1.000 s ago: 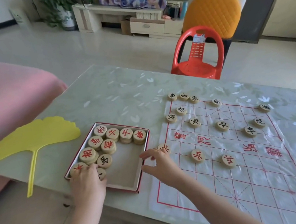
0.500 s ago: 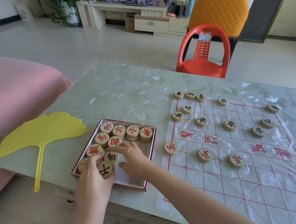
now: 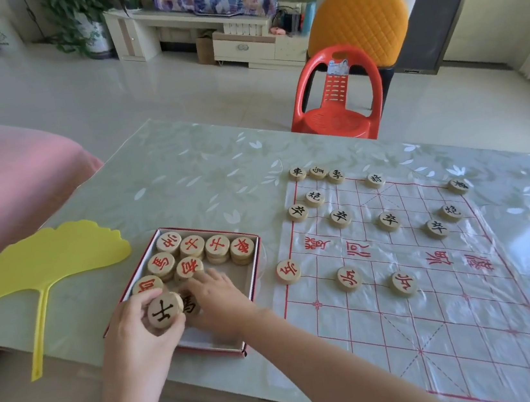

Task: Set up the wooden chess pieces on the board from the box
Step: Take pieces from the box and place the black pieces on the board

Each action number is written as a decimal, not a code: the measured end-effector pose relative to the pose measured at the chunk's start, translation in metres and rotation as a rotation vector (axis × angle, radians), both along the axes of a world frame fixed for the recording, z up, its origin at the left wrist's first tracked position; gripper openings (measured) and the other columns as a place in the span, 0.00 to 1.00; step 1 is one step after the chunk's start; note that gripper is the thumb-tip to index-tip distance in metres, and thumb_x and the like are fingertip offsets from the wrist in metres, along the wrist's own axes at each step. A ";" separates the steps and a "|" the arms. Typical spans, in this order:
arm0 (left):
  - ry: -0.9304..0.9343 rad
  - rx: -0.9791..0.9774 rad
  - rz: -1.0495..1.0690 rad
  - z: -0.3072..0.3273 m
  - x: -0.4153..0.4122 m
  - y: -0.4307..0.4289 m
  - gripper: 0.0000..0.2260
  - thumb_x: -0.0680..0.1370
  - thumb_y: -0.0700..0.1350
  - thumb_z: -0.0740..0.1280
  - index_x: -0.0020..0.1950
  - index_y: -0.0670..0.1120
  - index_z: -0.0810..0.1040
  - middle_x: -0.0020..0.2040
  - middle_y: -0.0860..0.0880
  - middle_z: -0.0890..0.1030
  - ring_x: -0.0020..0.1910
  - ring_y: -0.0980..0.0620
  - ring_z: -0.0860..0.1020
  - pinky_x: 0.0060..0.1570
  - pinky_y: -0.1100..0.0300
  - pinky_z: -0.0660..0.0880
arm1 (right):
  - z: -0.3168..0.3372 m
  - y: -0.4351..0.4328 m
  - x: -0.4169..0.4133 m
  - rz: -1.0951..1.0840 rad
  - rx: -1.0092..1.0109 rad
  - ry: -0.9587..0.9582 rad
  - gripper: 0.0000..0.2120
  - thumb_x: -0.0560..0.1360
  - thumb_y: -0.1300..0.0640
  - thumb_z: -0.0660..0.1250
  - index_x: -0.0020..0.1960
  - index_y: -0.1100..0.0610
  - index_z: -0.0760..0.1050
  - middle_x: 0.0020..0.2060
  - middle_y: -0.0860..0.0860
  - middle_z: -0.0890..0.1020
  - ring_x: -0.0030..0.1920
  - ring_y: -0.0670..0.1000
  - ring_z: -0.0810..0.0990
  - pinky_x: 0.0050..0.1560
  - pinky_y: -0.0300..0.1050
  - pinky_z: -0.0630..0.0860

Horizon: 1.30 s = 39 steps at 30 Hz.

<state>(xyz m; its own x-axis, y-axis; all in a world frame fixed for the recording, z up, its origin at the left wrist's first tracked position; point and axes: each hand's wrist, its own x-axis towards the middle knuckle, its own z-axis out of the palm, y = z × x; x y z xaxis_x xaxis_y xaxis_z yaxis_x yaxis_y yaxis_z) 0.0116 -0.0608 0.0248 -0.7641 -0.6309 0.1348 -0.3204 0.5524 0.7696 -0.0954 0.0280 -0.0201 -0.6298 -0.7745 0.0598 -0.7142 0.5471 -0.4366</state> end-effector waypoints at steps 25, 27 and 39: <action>0.044 0.076 -0.603 0.002 -0.234 0.245 0.17 0.67 0.45 0.74 0.54 0.48 0.77 0.51 0.51 0.79 0.50 0.54 0.77 0.46 0.65 0.69 | 0.028 0.363 -0.154 -0.750 -0.479 -0.214 0.24 0.68 0.58 0.74 0.62 0.53 0.69 0.52 0.47 0.78 0.52 0.47 0.76 0.54 0.39 0.74; 0.043 0.088 -0.628 -0.001 -0.247 0.261 0.16 0.67 0.45 0.74 0.54 0.49 0.77 0.52 0.52 0.78 0.51 0.55 0.76 0.48 0.63 0.70 | 0.021 0.375 -0.169 -0.764 -0.475 -0.211 0.24 0.68 0.58 0.74 0.62 0.53 0.69 0.52 0.48 0.77 0.52 0.47 0.76 0.56 0.40 0.73; 0.036 0.073 -0.720 -0.030 -0.316 0.334 0.16 0.67 0.45 0.74 0.53 0.48 0.78 0.51 0.50 0.79 0.50 0.52 0.77 0.51 0.56 0.76 | 0.014 0.445 -0.236 -0.847 -0.410 -0.119 0.27 0.69 0.60 0.73 0.64 0.58 0.68 0.54 0.51 0.77 0.52 0.48 0.74 0.49 0.31 0.69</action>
